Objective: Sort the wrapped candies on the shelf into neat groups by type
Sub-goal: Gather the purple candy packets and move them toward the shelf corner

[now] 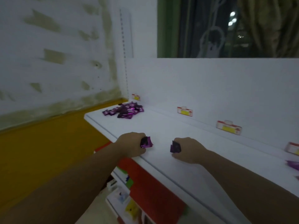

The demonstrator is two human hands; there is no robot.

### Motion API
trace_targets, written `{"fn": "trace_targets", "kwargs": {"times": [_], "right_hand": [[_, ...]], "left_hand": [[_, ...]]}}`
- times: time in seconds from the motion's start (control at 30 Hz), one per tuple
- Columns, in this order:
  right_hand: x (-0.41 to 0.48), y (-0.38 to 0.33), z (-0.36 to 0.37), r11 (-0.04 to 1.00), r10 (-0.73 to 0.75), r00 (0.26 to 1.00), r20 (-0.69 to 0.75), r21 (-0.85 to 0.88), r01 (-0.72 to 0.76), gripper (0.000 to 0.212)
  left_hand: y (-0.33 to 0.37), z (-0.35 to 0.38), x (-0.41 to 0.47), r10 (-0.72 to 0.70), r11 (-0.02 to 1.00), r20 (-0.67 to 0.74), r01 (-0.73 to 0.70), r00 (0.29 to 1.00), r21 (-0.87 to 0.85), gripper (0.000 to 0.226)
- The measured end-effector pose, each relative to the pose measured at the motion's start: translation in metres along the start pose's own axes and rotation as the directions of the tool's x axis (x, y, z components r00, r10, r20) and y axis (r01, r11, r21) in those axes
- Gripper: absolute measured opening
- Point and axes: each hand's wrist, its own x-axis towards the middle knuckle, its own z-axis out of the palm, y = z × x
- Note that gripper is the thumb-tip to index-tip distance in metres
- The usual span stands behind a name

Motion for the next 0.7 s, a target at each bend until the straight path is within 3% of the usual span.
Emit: {"fn": "trace_targets", "kwargs": {"times": [0.07, 0.2, 0.3, 0.53, 0.63, 0.7], "right_hand": [[0.022, -0.034, 0.013, 0.997, -0.054, 0.998, 0.030, -0.058, 0.055, 0.026], [0.065, -0.090, 0.031, 0.984, -0.120, 0.992, 0.025, -0.130, 0.122, 0.007], [0.090, -0.115, 0.039, 0.979, -0.136, 0.991, -0.008, -0.151, 0.133, 0.013], [0.146, -0.123, 0.055, 0.990, -0.098, 0.994, -0.053, -0.105, 0.092, 0.026], [0.183, -0.118, 0.065, 0.995, -0.083, 0.996, -0.045, -0.052, 0.081, 0.013], [0.214, -0.115, 0.071, 0.997, -0.065, 0.997, -0.049, -0.043, 0.063, 0.027]], "left_hand": [[-0.040, -0.009, -0.012, 0.004, 1.000, -0.008, -0.004, 1.000, 0.013, 0.022], [-0.115, -0.022, -0.024, -0.027, 0.998, -0.072, 0.031, 0.997, 0.054, 0.029], [-0.155, -0.024, -0.024, -0.047, 0.998, -0.067, 0.050, 0.997, 0.033, 0.032], [-0.214, -0.020, 0.020, -0.004, 1.000, -0.116, 0.006, 0.993, 0.016, 0.032], [-0.235, -0.005, 0.045, 0.023, 1.000, -0.109, -0.022, 0.994, 0.014, 0.040], [-0.249, 0.002, 0.060, 0.017, 1.000, -0.101, -0.017, 0.995, -0.002, 0.047]]}}
